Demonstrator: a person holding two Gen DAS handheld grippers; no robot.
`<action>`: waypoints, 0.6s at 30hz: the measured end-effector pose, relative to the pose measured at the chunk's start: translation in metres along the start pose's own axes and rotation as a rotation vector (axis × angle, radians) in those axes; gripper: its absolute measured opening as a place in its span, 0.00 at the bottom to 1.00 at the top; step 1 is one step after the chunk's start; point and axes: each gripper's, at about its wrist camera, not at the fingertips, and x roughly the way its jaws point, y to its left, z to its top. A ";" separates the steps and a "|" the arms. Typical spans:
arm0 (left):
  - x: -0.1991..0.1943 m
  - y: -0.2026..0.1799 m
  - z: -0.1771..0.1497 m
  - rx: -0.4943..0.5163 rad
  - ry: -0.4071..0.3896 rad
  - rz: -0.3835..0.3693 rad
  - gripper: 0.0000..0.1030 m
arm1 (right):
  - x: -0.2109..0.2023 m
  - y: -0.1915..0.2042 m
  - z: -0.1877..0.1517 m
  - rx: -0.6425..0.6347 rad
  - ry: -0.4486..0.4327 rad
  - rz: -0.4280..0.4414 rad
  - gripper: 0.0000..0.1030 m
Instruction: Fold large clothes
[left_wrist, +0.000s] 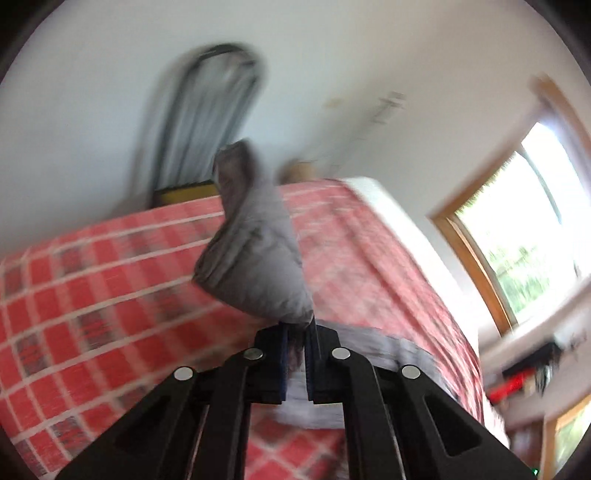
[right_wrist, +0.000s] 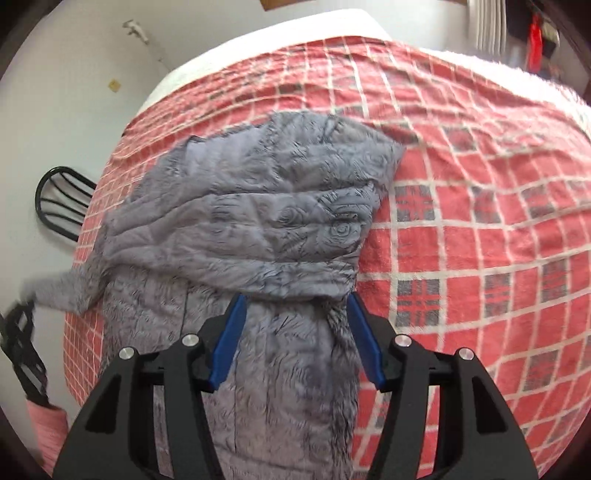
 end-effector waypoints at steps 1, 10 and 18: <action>0.001 -0.024 -0.003 0.049 0.008 -0.037 0.06 | -0.003 0.001 -0.003 0.000 -0.002 0.003 0.55; 0.048 -0.187 -0.067 0.345 0.172 -0.268 0.06 | -0.014 -0.004 -0.015 0.014 -0.010 0.008 0.55; 0.103 -0.260 -0.161 0.530 0.375 -0.325 0.06 | 0.002 -0.020 -0.021 0.053 0.021 0.002 0.55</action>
